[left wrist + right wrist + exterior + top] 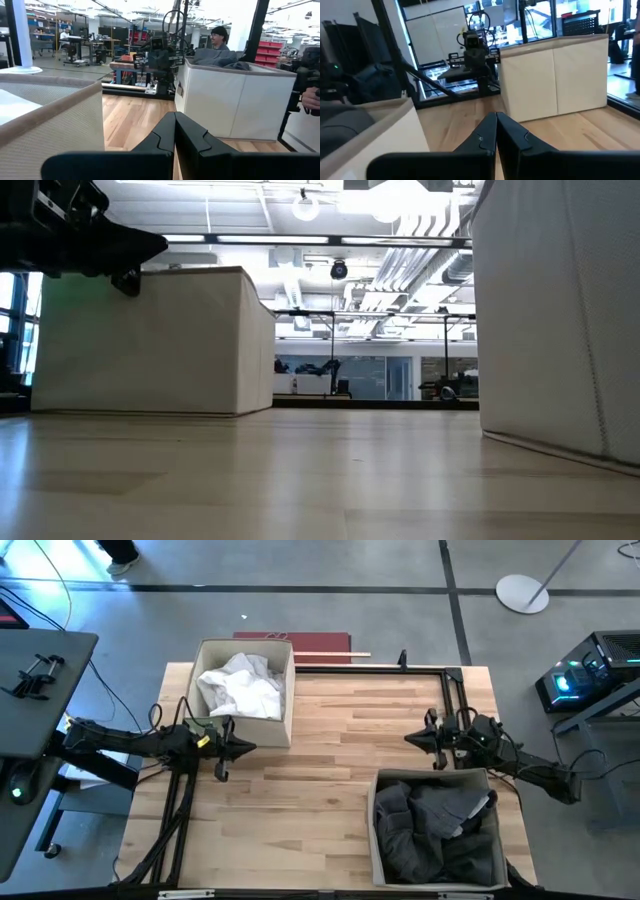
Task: Sort clothes
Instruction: Return to Home Position
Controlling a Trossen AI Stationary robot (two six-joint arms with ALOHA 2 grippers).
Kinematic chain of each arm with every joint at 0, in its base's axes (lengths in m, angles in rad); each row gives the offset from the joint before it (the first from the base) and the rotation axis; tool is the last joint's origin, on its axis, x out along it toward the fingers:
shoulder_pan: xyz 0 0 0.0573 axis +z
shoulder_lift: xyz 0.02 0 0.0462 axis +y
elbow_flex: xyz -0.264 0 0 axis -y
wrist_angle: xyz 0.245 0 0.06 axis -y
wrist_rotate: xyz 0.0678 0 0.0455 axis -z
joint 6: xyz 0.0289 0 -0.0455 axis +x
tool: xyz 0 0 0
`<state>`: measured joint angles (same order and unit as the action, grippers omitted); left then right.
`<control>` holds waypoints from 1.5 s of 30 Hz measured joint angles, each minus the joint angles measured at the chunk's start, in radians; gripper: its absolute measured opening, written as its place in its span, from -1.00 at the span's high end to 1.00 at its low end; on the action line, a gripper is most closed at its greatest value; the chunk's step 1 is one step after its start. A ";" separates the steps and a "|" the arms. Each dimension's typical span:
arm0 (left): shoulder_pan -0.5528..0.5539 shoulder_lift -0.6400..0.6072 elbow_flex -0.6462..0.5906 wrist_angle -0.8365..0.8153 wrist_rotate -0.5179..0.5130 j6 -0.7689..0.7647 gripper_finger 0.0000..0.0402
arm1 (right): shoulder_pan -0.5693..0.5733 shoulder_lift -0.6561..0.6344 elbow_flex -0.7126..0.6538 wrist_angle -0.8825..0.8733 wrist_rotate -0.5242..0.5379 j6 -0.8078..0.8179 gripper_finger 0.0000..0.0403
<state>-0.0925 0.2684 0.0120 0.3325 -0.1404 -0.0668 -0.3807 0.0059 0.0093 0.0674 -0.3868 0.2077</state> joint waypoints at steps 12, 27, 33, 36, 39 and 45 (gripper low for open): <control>0.000 0.000 0.000 -0.040 -0.001 0.062 1.00 | 0.228 0.000 0.000 -0.038 0.274 -0.104 1.00; 0.000 0.000 0.000 -0.203 0.000 0.078 1.00 | 0.232 0.000 0.000 -0.041 0.308 -0.119 1.00; 0.000 0.000 0.000 -0.203 0.000 0.078 1.00 | 0.232 0.000 0.000 -0.041 0.308 -0.119 1.00; 0.000 0.000 0.000 -0.202 0.000 0.078 1.00 | 0.232 0.000 -0.001 -0.041 0.308 -0.119 1.00; 0.000 0.000 0.000 -0.202 0.000 0.078 1.00 | 0.232 0.000 -0.001 -0.041 0.308 -0.119 1.00; 0.000 0.000 0.000 -0.202 0.000 0.078 1.00 | 0.232 0.000 -0.001 -0.041 0.308 -0.119 1.00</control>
<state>-0.0925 0.2680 0.0120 0.1301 -0.1404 0.0116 -0.1486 0.0063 0.0086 0.0261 -0.0784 0.0883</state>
